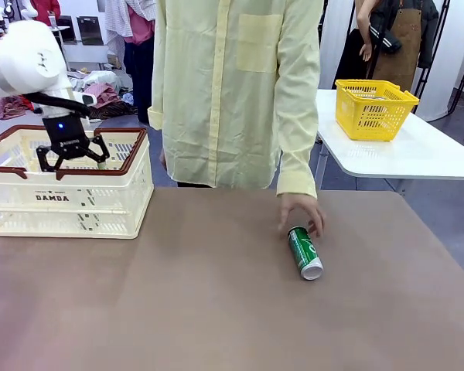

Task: Place the drinks into the Shopping basket.
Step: Pick up one drink and place it into the Shopping basket.

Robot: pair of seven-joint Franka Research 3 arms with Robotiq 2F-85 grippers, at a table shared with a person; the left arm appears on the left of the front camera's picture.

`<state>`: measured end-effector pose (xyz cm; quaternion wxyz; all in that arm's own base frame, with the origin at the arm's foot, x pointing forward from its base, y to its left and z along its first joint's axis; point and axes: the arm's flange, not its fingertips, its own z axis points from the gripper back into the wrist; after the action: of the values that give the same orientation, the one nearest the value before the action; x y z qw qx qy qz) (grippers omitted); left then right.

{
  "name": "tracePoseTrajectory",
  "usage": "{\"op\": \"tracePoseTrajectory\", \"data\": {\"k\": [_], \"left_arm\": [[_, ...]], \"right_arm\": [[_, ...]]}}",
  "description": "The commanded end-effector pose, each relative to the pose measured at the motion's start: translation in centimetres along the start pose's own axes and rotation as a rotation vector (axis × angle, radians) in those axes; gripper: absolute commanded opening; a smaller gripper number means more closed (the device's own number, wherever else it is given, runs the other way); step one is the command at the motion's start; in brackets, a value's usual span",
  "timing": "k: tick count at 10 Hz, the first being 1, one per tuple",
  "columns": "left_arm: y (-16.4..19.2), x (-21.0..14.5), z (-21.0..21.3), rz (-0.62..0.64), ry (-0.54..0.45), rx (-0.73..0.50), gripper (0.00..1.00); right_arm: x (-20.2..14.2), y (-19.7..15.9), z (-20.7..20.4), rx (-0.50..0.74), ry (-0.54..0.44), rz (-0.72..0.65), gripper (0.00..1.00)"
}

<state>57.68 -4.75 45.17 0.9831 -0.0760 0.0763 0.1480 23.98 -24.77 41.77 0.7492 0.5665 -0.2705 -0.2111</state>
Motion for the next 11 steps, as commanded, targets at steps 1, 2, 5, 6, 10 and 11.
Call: {"op": "tracePoseTrajectory", "data": {"k": [1, 2, 5, 6, 10, 11], "left_arm": [[1.8, -3.0, 5.8, -0.008, -0.060, -0.124, 1.00], [2.4, -5.5, 9.4, -0.020, -0.080, -0.193, 1.00], [5.4, -16.5, 17.4, -0.277, -0.189, -0.380, 1.00], [6.9, -20.4, 17.6, -0.439, -0.151, -0.454, 1.00], [15.8, -29.1, 7.4, -0.629, -0.261, -0.873, 1.00], [18.4, -27.9, 3.7, -0.582, -0.234, -1.010, 1.00]], "right_arm": [[0.1, 0.1, 0.1, 0.015, -0.003, 0.008, 1.00], [0.1, 0.1, 0.1, 0.015, -0.003, 0.008, 1.00], [0.1, 0.1, 0.1, 0.015, -0.003, 0.008, 1.00], [0.1, 0.1, 0.1, 0.015, -0.003, 0.008, 1.00], [0.1, 0.1, 0.1, 0.015, -0.003, 0.008, 1.00], [0.1, 0.1, 0.1, 0.015, -0.003, 0.008, 1.00]]}}
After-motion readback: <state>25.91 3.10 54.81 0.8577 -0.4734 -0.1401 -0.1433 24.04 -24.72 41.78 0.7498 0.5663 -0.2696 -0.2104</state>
